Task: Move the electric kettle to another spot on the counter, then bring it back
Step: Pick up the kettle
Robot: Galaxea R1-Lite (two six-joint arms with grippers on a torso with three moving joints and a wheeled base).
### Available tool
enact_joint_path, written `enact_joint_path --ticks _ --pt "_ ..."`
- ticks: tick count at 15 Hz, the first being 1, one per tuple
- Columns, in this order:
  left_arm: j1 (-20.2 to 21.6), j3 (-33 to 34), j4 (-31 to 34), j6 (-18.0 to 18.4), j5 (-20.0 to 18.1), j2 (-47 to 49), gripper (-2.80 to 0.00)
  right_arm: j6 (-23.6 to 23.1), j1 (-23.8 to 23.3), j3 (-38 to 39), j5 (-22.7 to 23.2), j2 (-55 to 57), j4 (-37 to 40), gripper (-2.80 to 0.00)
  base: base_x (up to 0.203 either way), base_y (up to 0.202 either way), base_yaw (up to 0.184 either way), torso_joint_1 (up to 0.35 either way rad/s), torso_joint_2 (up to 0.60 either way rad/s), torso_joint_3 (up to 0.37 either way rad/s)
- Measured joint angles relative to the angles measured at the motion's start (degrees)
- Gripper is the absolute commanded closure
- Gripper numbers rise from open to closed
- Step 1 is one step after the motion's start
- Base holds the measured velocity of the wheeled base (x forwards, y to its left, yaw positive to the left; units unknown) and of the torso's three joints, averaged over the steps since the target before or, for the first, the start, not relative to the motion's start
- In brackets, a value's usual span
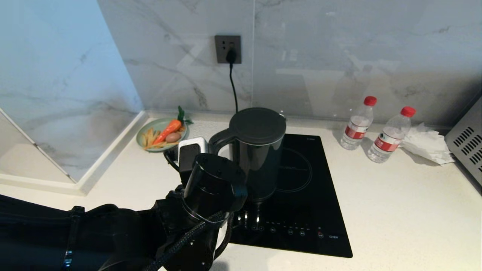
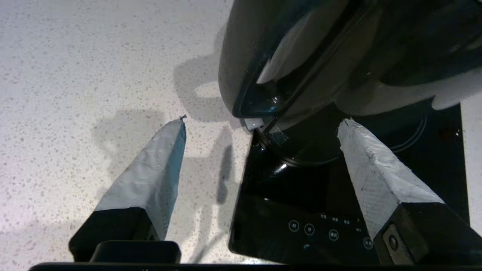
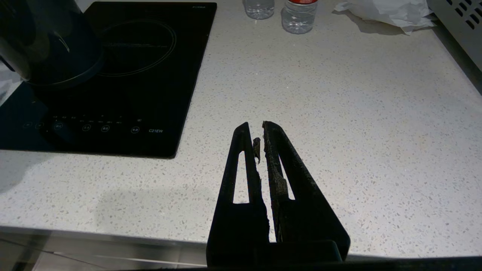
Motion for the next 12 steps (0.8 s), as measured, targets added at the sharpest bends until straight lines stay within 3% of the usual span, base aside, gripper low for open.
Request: enact_joint_path --ticks 12 --pt "7.21 -3.68 -0.12 1.38 -0.16 3.79 -2.80 0.00 0.00 0.00 -0.02 0.00 0.02 0.00 0.000 0.000 0.000 0.000 0.00 0.000"
